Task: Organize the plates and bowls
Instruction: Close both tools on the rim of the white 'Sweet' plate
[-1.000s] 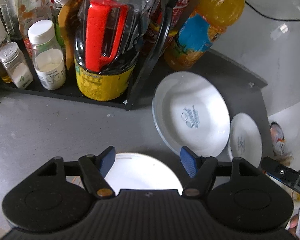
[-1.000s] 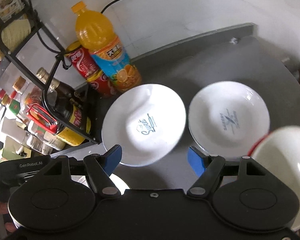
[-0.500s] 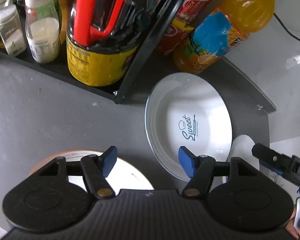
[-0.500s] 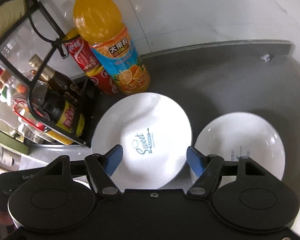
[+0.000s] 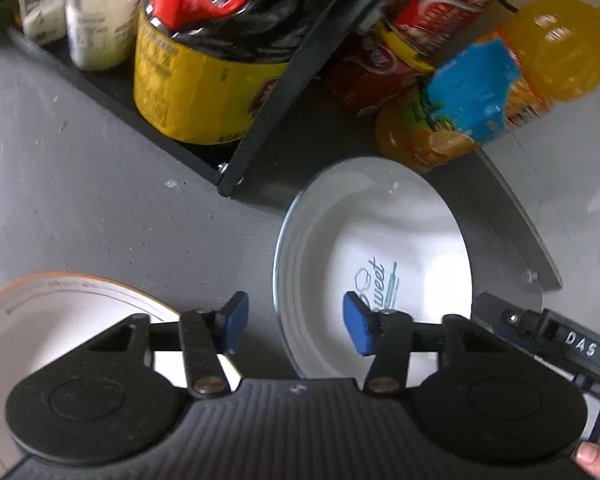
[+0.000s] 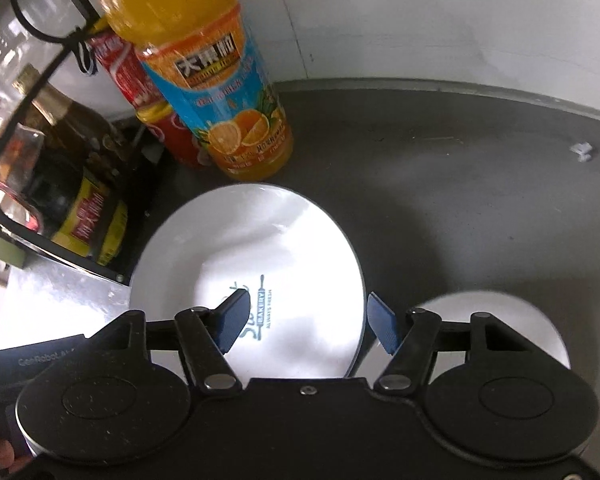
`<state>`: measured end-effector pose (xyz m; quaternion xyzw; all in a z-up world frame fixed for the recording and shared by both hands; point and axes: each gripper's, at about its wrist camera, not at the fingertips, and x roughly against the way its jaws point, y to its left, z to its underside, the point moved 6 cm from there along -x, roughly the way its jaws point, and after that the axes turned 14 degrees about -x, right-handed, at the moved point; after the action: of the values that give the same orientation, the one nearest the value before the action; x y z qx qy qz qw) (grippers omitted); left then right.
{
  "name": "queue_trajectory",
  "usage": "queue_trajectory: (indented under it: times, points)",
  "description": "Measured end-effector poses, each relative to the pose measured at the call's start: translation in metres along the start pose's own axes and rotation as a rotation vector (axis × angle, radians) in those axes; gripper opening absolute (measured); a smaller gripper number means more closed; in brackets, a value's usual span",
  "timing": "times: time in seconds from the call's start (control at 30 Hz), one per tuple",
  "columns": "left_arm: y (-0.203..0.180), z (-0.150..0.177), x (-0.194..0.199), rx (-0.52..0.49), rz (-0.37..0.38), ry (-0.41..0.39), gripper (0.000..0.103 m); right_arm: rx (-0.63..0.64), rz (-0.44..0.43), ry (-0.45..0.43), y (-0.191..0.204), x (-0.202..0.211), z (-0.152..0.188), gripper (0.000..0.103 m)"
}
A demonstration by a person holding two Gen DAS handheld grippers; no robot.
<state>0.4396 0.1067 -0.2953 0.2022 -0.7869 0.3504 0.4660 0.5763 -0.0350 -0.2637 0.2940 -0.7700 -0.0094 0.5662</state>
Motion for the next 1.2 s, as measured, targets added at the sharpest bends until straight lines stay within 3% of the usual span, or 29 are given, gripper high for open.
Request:
queue_trajectory:
  times: [0.27,0.43,0.57,0.77,0.97,1.2]
  points:
    - [0.006,0.003,-0.018,0.075,-0.040,0.010,0.033,0.004,0.005,0.055,-0.010,-0.029,-0.012,0.054]
    - [0.009,0.005,-0.027,0.130,-0.035,0.018,0.018,-0.010,-0.011,0.097,-0.018,-0.043,-0.012,0.048]
    - [0.014,0.006,-0.030,0.169,-0.010,0.017,0.017,-0.018,-0.013,0.132,-0.023,-0.055,-0.012,0.036]
    - [0.012,0.006,-0.035,0.197,0.009,0.019,0.011,-0.054,-0.041,0.156,-0.030,-0.059,-0.017,0.031]
    - [0.015,0.003,-0.033,0.212,0.023,0.018,0.010,-0.060,-0.065,0.168,-0.039,-0.054,-0.021,0.019]
    - [0.019,0.000,-0.019,0.202,0.030,-0.001,0.009,-0.028,-0.092,0.127,-0.032,-0.037,-0.024,0.013]
